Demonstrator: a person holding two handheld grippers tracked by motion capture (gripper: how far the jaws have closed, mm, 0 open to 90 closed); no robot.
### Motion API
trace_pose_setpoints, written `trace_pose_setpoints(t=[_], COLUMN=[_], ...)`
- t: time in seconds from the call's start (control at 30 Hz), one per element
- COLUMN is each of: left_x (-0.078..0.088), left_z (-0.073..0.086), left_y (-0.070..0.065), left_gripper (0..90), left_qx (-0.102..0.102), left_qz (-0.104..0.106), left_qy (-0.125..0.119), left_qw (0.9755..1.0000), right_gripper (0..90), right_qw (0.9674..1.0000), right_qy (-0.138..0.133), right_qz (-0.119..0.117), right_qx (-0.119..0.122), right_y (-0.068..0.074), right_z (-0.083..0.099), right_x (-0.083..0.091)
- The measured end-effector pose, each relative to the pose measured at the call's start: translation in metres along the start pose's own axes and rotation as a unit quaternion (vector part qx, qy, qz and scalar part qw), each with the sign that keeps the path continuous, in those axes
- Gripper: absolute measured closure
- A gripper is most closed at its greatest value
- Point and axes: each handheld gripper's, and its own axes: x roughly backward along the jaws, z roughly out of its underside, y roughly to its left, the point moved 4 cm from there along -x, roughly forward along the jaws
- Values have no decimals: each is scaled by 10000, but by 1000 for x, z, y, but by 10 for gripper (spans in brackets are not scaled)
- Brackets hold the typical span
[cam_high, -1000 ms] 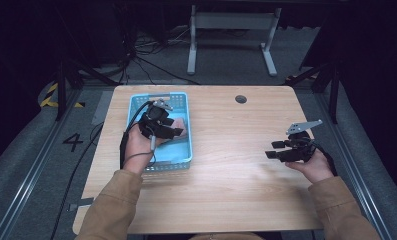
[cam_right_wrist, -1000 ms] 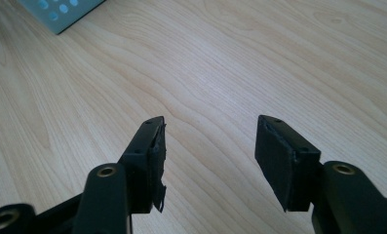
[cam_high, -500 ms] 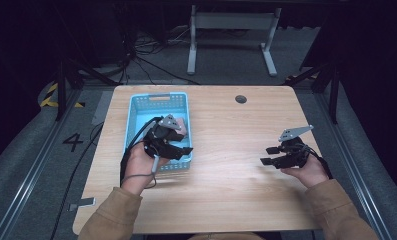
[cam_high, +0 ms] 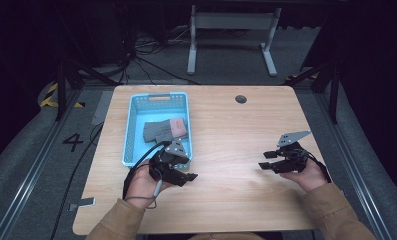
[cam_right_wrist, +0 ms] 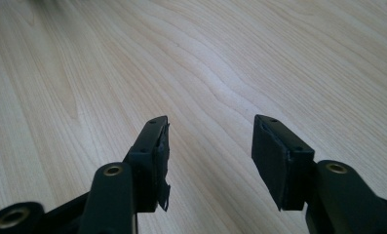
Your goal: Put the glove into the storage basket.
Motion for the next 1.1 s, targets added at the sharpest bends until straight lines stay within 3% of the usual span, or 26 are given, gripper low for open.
trace_pose_setpoints(t=[0.27, 0.57, 0.63, 0.73, 0.83, 1.1], left_x=[-24, -44, -49, -56, -65, -66], left_z=[19, 33, 38, 45, 48, 48], left_y=[-15, -13, -13, -15, -19, -15], left_gripper=[378, 380, 378, 377, 366, 363], left_qx=[-81, -52, -76, 64, -171, -97], left_qz=[65, 41, -11, 88, 70, 84], left_qy=[-72, -148, -62, 71, 316, 314], left_qw=[9999, 9999, 10000, 9999, 9993, 9994], right_gripper=[492, 492, 492, 500, 506, 531], right_qw=[10000, 10000, 10000, 9999, 9998, 9994], right_qy=[49, 36, 49, 129, 155, 4], right_qz=[5, 19, 25, 62, 135, 245], right_qx=[15, 45, 40, 38, 52, 227], right_y=[1, 1, 0, -1, 0, 3], right_z=[3, 3, 5, 8, 12, 15], right_x=[-3, -4, -7, -12, -16, -24])
